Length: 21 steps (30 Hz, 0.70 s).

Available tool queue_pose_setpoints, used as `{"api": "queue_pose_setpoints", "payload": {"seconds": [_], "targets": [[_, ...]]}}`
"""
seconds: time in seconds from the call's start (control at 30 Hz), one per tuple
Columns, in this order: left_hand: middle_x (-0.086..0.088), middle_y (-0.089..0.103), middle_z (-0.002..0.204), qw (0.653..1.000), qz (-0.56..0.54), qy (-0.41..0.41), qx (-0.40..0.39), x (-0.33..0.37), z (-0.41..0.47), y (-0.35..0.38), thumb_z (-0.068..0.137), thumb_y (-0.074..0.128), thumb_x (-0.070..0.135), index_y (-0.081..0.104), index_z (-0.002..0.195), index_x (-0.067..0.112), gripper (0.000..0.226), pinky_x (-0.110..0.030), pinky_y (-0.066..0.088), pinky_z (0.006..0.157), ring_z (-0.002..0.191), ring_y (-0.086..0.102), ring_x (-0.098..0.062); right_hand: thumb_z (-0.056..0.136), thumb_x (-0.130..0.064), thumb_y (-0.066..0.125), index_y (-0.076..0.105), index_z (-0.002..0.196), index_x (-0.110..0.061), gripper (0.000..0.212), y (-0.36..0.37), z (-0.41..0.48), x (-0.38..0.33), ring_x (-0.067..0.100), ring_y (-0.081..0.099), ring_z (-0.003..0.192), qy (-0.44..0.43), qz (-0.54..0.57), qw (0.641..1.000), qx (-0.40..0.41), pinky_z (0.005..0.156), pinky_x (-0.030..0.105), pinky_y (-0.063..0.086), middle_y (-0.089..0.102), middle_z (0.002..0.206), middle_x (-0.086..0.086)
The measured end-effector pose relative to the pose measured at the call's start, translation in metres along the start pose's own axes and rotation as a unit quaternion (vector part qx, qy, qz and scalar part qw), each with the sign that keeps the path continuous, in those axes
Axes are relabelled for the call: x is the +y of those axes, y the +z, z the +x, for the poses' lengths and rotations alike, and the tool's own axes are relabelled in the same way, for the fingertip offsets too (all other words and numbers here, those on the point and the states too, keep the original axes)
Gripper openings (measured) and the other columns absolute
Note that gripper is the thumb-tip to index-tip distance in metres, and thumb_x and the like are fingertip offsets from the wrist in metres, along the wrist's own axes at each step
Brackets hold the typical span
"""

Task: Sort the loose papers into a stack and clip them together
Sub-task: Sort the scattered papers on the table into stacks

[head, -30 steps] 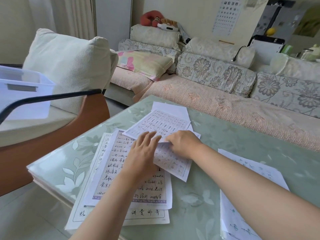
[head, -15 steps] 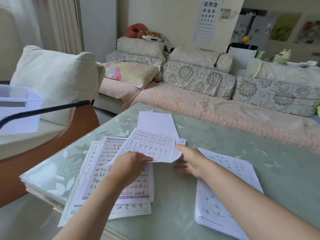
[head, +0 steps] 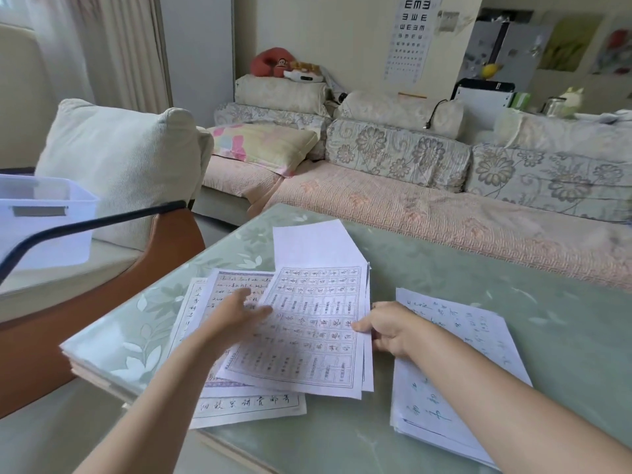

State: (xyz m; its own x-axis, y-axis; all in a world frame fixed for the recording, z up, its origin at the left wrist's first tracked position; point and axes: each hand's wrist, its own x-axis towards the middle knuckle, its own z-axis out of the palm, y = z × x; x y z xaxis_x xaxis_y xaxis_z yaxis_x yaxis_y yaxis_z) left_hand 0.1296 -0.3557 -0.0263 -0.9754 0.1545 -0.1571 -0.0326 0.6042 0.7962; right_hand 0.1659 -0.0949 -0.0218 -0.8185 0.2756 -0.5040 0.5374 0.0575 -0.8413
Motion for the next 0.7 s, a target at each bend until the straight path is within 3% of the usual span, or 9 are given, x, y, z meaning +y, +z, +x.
{"api": "queue_pose_setpoints", "payload": {"seconds": [0.07, 0.13, 0.2, 0.27, 0.43, 0.53, 0.57, 0.63, 0.7], "targets": [[-0.010, 0.041, 0.150, 0.998, -0.041, -0.041, -0.013, 0.001, 0.008, -0.001, 0.089, 0.067, 0.036, 0.031, 0.150, 0.011, 0.075, -0.042, 0.038, 0.107, 0.132, 0.044, -0.027, 0.087, 0.015, 0.060, 0.062, 0.115, 0.003, 0.031, -0.003, -0.001, 0.002, 0.032, 0.072, 0.098, 0.009, 0.004, 0.999, -0.042, 0.074, 0.041, 0.062, 0.074, 0.106, 0.017], [-0.012, 0.051, 0.140, 0.995, -0.048, -0.081, -0.013, 0.006, 0.011, -0.002, 0.087, 0.068, 0.037, 0.040, 0.144, 0.008, 0.070, -0.039, 0.042, 0.099, 0.124, 0.051, -0.029, 0.086, 0.017, 0.058, 0.061, 0.120, 0.003, 0.036, -0.007, 0.001, 0.006, 0.032, 0.071, 0.100, 0.015, 0.003, 0.997, -0.079, 0.076, 0.042, 0.062, 0.074, 0.108, 0.017], [-0.012, 0.061, 0.087, 0.993, -0.052, -0.105, -0.002, 0.006, 0.010, -0.007, 0.083, 0.072, 0.036, 0.060, 0.105, 0.005, 0.040, -0.030, 0.042, 0.069, 0.074, 0.057, -0.023, 0.085, 0.018, 0.060, 0.061, 0.122, 0.002, 0.040, -0.011, 0.001, 0.010, 0.030, 0.071, 0.103, 0.013, -0.024, 0.993, -0.112, 0.079, 0.041, 0.061, 0.074, 0.110, 0.016], [-0.006, 0.042, 0.059, 0.988, -0.073, -0.131, -0.019, -0.001, 0.013, -0.013, 0.074, 0.078, 0.038, 0.048, 0.070, 0.011, 0.040, -0.030, 0.032, 0.060, 0.051, 0.035, -0.017, 0.084, 0.018, 0.060, 0.061, 0.121, 0.000, 0.041, -0.014, -0.001, 0.014, 0.028, 0.071, 0.102, 0.004, -0.049, 0.990, -0.131, 0.075, 0.037, 0.061, 0.074, 0.109, 0.014], [-0.009, 0.053, 0.059, 0.982, -0.089, -0.161, -0.050, -0.008, 0.011, -0.022, 0.078, 0.078, 0.029, 0.062, 0.077, 0.006, 0.029, -0.025, 0.033, 0.050, 0.053, 0.040, -0.018, 0.085, 0.015, 0.061, 0.061, 0.121, -0.001, 0.040, -0.016, -0.001, 0.011, 0.028, 0.070, 0.105, 0.003, -0.066, 0.982, -0.176, 0.078, 0.035, 0.061, 0.073, 0.113, 0.015], [-0.013, 0.069, 0.072, 0.983, -0.060, -0.158, -0.070, -0.009, 0.012, -0.019, 0.083, 0.074, 0.028, 0.065, 0.081, 0.003, 0.027, -0.026, 0.039, 0.054, 0.064, 0.050, -0.021, 0.089, -0.002, 0.066, 0.061, 0.123, 0.000, 0.034, -0.014, 0.004, -0.001, 0.027, 0.071, 0.099, 0.032, -0.104, 0.976, -0.190, 0.072, 0.033, 0.060, 0.071, 0.115, 0.014], [-0.013, 0.073, 0.078, 0.984, -0.052, -0.157, -0.067, -0.011, 0.015, -0.017, 0.085, 0.071, 0.025, 0.067, 0.085, 0.001, 0.024, -0.027, 0.045, 0.058, 0.066, 0.057, -0.022, 0.091, -0.011, 0.066, 0.062, 0.119, 0.000, 0.030, -0.013, 0.009, -0.008, 0.024, 0.070, 0.085, 0.031, -0.138, 0.977, -0.157, 0.063, 0.030, 0.057, 0.071, 0.108, 0.012], [-0.015, 0.074, 0.089, 0.985, -0.023, -0.163, -0.045, -0.009, 0.016, -0.013, 0.085, 0.067, 0.018, 0.068, 0.094, 0.001, 0.019, -0.033, 0.058, 0.075, 0.078, 0.069, -0.027, 0.087, -0.021, 0.066, 0.063, 0.100, -0.005, 0.021, -0.013, 0.030, -0.024, 0.019, 0.057, 0.057, -0.013, -0.252, 0.968, 0.003, 0.048, 0.024, 0.047, 0.063, 0.086, 0.009], [-0.014, 0.071, 0.095, 0.989, -0.001, -0.149, -0.022, -0.003, 0.013, -0.011, 0.087, 0.064, 0.013, 0.065, 0.098, 0.003, 0.016, -0.042, 0.059, 0.081, 0.086, 0.070, -0.029, 0.082, -0.021, 0.060, 0.064, 0.088, -0.009, 0.015, -0.009, 0.051, -0.042, 0.022, 0.055, 0.052, -0.079, -0.344, 0.926, 0.135, 0.047, 0.022, 0.044, 0.061, 0.072, 0.008]]}}
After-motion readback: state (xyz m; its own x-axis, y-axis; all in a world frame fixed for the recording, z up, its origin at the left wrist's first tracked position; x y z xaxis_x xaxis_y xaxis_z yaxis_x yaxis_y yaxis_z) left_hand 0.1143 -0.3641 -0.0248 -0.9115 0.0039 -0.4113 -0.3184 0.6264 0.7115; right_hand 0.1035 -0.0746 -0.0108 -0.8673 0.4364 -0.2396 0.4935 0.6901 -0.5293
